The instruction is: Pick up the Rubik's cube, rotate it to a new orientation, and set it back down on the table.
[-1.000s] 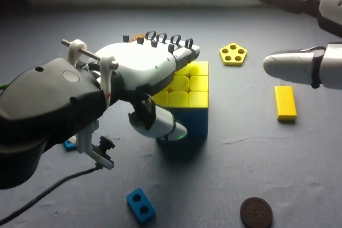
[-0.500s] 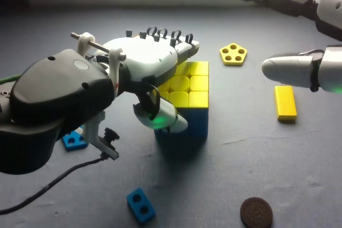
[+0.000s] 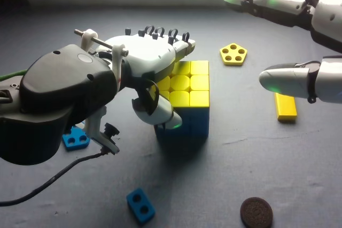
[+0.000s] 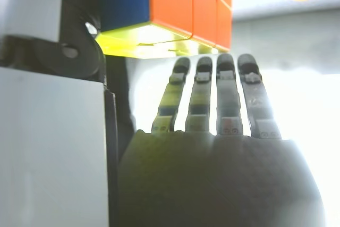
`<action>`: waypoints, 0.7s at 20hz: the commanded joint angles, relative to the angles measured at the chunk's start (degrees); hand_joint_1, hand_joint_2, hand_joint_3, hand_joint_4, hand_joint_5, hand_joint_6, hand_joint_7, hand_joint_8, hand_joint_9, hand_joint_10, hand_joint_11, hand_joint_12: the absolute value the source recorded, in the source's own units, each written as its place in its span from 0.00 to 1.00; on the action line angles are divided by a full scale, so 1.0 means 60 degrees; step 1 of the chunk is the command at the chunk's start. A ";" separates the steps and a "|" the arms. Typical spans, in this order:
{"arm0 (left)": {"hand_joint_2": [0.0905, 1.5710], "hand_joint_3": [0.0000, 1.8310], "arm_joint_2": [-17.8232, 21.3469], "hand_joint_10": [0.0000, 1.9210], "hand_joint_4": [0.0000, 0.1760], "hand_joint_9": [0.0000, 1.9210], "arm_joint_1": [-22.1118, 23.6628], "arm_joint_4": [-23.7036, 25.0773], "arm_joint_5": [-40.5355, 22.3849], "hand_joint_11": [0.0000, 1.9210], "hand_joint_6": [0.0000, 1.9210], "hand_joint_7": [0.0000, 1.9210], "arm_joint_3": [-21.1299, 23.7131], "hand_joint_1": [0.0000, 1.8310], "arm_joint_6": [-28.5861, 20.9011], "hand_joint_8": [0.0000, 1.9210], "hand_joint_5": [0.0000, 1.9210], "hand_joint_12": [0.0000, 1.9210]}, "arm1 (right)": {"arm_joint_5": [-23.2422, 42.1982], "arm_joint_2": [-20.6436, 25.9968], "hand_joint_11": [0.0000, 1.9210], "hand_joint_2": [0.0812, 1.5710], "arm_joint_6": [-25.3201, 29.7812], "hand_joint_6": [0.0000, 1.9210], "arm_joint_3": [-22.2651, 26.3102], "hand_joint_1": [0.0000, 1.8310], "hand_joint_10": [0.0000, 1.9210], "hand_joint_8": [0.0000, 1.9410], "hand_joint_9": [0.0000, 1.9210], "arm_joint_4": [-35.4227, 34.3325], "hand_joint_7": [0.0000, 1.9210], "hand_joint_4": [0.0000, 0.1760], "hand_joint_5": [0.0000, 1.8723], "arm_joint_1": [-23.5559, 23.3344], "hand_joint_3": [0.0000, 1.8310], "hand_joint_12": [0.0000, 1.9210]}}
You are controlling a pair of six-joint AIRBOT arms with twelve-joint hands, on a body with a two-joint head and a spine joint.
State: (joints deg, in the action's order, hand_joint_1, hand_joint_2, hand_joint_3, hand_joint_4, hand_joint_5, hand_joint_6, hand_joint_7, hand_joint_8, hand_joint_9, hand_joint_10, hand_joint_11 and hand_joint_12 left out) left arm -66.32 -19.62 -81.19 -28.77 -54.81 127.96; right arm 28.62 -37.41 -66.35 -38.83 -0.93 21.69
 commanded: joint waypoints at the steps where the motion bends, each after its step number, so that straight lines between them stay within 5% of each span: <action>1: 0.61 0.00 -0.0008 0.00 0.00 0.00 0.0083 0.0337 -0.0336 0.00 0.00 0.00 -0.0053 0.50 0.0096 0.00 0.00 0.00 | 0.1162 0.0047 0.00 0.79 -0.0025 0.00 0.0019 0.02 0.00 0.00 0.07 -0.0043 0.08 0.00 0.04 -0.0095 0.00 0.02; 11: 0.59 0.00 -0.0082 0.00 0.00 0.00 -0.0190 0.0316 -0.0344 0.00 0.00 0.00 -0.0216 0.51 0.0130 0.00 0.00 0.00 | 0.1162 0.0048 0.00 0.80 -0.0025 0.00 0.0032 0.02 0.00 0.00 0.08 -0.0043 0.09 0.00 0.05 -0.0070 0.00 0.02; 14: 0.58 0.00 -0.0104 0.00 0.00 0.00 -0.0224 0.0316 -0.0343 0.00 0.00 0.00 -0.0267 0.51 0.0130 0.00 0.00 0.00 | 0.1162 0.0047 0.00 0.79 -0.0025 0.00 0.0033 0.01 0.00 0.00 0.08 -0.0043 0.09 0.00 0.04 -0.0070 0.00 0.09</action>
State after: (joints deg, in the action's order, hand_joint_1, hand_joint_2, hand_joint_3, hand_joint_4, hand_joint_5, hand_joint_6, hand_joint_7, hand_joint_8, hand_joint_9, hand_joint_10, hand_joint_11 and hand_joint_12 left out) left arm -67.00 -21.06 -81.65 -29.21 -56.12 128.77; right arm 28.45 -37.41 -66.35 -38.83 -0.95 21.71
